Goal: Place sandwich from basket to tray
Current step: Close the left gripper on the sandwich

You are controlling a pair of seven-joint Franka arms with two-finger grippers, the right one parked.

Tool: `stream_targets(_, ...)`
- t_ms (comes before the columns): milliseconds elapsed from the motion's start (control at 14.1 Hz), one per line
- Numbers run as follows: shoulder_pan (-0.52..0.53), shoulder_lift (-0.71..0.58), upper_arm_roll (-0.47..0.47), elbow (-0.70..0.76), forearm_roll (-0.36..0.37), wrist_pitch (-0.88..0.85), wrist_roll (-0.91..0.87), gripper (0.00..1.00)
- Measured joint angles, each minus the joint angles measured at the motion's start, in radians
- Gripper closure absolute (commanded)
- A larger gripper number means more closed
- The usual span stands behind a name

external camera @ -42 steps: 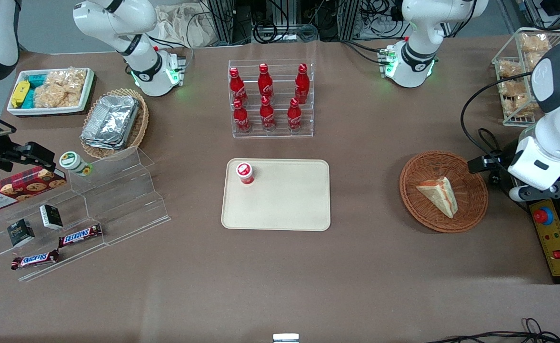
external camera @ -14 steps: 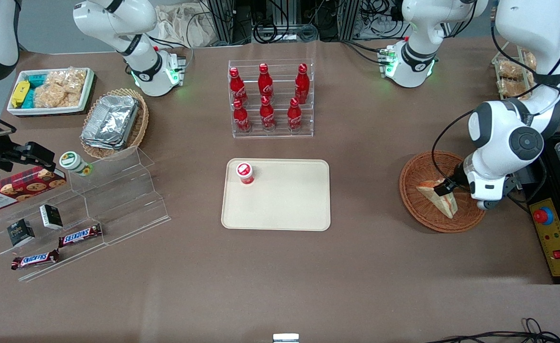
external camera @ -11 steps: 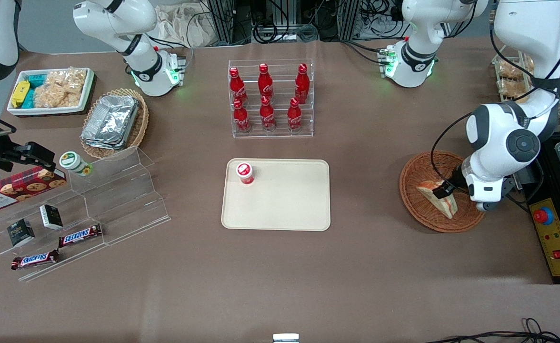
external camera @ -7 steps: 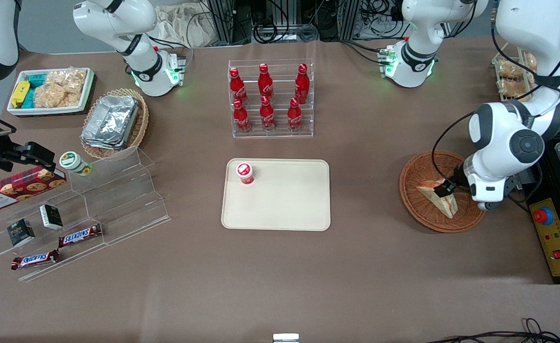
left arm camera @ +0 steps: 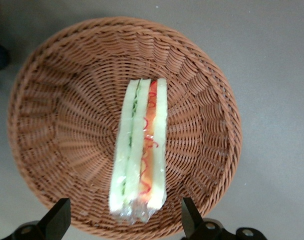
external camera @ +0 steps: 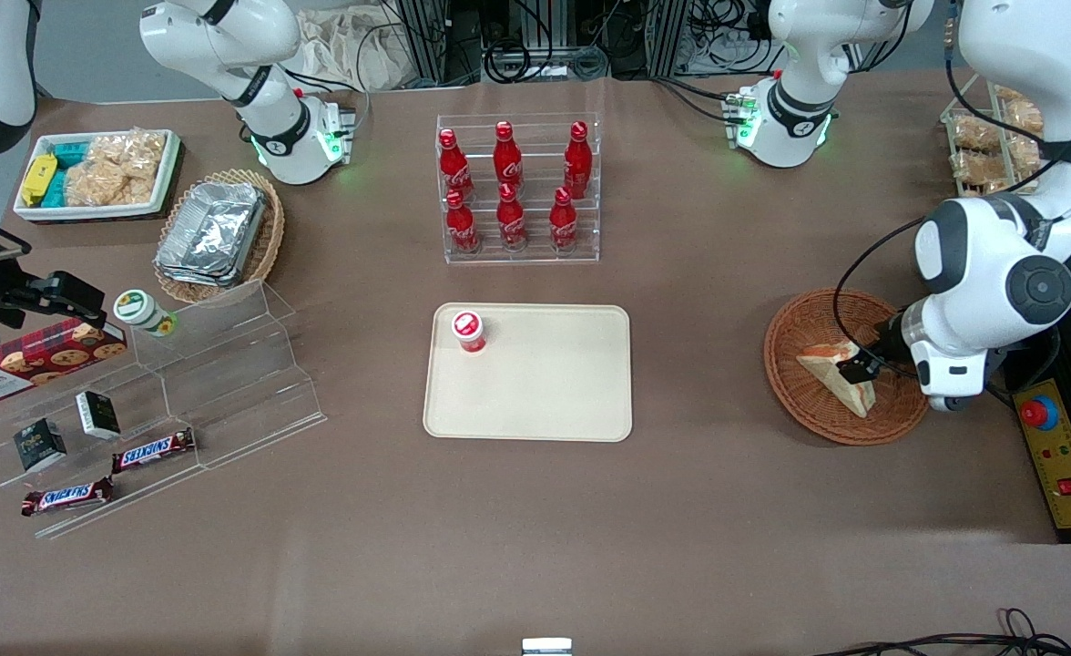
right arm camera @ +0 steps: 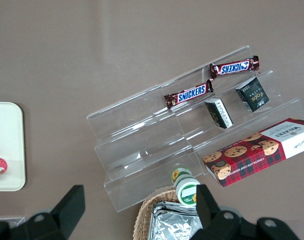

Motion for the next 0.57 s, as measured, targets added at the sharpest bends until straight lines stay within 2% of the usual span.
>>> stream_targets(283,0.0,0.062,0.0,-0.028,-0.001,0.09,-0.002,0.02)
stream_targets(354,0.0,0.07,0.0,-0.034,-0.002,0.1,-0.003,0.24)
stream_targets(496,0.0,0.073,0.0,-0.042,-0.002,0.109,-0.003,0.95)
stream_targets(566,0.0,0.073,0.0,-0.043,-0.002,0.11,-0.003,1.0)
